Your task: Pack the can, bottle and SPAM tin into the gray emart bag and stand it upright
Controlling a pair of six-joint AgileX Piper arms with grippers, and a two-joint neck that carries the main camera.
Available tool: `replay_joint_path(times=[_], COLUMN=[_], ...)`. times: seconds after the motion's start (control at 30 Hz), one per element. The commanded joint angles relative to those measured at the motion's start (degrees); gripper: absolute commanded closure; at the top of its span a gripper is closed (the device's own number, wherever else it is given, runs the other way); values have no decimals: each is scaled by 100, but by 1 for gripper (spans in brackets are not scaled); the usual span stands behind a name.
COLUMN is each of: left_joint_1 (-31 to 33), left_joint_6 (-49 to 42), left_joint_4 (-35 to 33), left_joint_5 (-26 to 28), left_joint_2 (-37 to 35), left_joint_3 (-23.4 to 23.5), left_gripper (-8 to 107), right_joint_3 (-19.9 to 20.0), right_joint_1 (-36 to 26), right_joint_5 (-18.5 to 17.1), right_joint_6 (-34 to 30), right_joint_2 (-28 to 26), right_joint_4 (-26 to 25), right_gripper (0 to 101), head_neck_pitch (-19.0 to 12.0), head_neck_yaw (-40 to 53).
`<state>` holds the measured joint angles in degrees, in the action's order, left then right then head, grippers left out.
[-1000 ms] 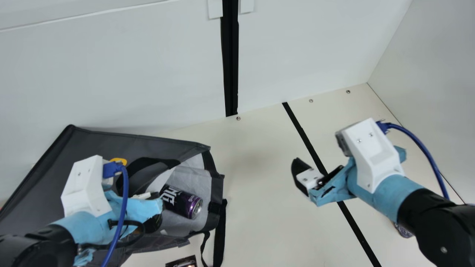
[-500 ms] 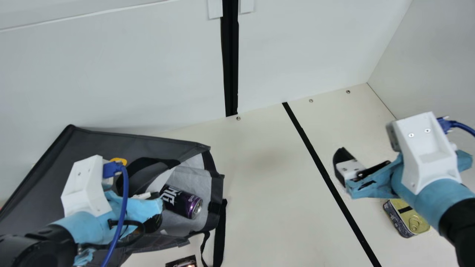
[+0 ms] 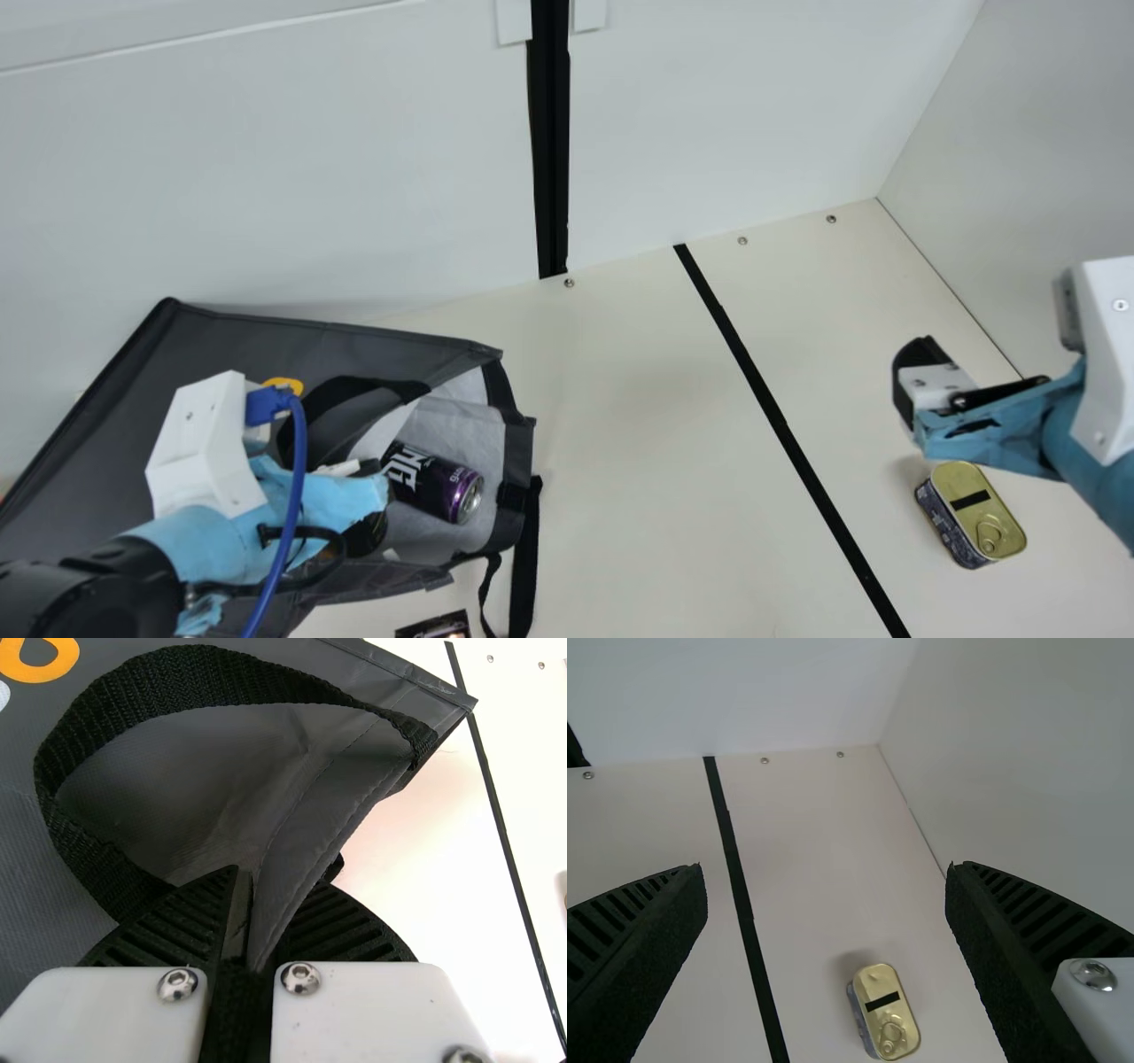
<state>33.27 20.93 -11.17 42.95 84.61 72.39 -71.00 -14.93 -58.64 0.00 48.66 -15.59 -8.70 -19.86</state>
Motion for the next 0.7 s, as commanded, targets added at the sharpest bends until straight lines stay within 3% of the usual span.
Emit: replay_joint_path(times=[0.0, 0.4, 0.67], left_joint_1=[0, 0, 0], left_joint_6=[0, 0, 0], left_joint_4=[0, 0, 0], left_joint_5=[0, 0, 0], left_joint_2=[0, 0, 0], left_joint_3=[0, 0, 0], left_gripper=[107, 107, 107], right_joint_3=[-128, -908, -946], right_joint_1=[25, 160, -279], right_joint_5=[-179, -998, -1126], right_joint_6=[51, 364, 410], right_joint_2=[16, 129, 152], right_joint_4=[-157, -751, -340], right_gripper=[6, 6, 6], head_neck_pitch=[-130, -130, -130], head_neck_yaw=[-14, -14, -14])
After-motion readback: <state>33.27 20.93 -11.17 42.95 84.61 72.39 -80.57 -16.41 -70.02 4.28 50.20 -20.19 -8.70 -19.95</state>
